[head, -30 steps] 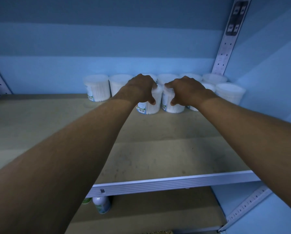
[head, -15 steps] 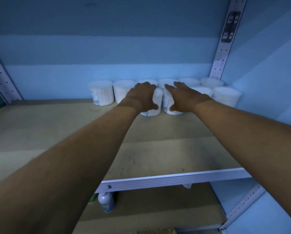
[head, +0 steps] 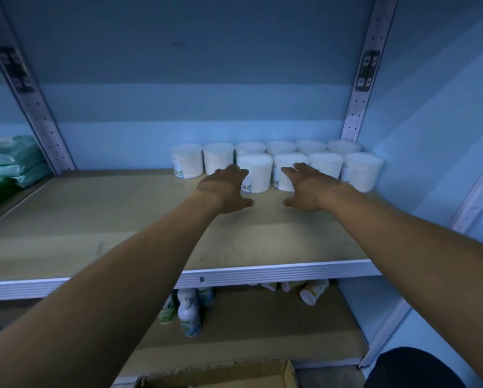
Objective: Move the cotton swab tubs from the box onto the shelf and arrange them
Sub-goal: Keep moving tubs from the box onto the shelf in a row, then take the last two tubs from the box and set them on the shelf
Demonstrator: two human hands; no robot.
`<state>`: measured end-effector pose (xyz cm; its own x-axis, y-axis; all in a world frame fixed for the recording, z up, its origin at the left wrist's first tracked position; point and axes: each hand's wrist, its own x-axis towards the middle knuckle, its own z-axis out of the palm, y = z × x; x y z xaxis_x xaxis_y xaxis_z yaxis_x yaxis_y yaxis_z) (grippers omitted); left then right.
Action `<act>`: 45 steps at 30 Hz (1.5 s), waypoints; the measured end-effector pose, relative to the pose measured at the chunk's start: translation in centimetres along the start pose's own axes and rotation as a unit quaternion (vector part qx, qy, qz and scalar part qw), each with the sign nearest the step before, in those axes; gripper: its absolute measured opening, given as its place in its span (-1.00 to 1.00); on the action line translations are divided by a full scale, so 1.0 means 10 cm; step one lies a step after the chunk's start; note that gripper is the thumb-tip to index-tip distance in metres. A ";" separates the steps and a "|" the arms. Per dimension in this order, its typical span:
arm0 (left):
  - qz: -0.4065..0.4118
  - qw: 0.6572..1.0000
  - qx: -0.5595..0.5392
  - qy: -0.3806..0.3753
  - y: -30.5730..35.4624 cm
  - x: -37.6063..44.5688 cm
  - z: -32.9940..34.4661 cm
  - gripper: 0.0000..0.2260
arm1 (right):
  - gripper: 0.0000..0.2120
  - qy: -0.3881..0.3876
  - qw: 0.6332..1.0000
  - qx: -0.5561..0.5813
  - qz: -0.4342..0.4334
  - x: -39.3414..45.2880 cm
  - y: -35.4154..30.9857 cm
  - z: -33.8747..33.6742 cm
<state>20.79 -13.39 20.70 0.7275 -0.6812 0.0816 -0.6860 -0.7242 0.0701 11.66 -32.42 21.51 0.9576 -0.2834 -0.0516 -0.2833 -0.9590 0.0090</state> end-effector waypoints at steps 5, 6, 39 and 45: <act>0.003 1.000 -0.003 0.007 -0.04 -0.37 0.02 -0.28 | -0.18 0.009 1.000 0.011 -0.024 -0.35 -0.20 0.09; 0.000 1.000 -0.001 0.004 -0.04 -0.45 0.02 -0.29 | -0.19 0.009 0.999 0.013 -0.029 -0.41 -0.24 0.11; -0.047 0.998 0.017 0.032 -0.27 -2.70 1.45 -0.18 | -0.10 0.080 0.983 0.033 -0.164 -1.98 -1.36 1.73; -0.073 0.997 -0.015 -0.036 -0.41 -2.80 1.82 -0.19 | -0.11 0.008 0.985 0.065 -0.161 -2.02 -1.46 2.11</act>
<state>3.48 6.69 0.05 0.8174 -0.5761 -0.0027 -0.5726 -0.8130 0.1054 -4.64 -12.61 1.39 0.9993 0.0343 -0.0161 0.0318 -0.9906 -0.1329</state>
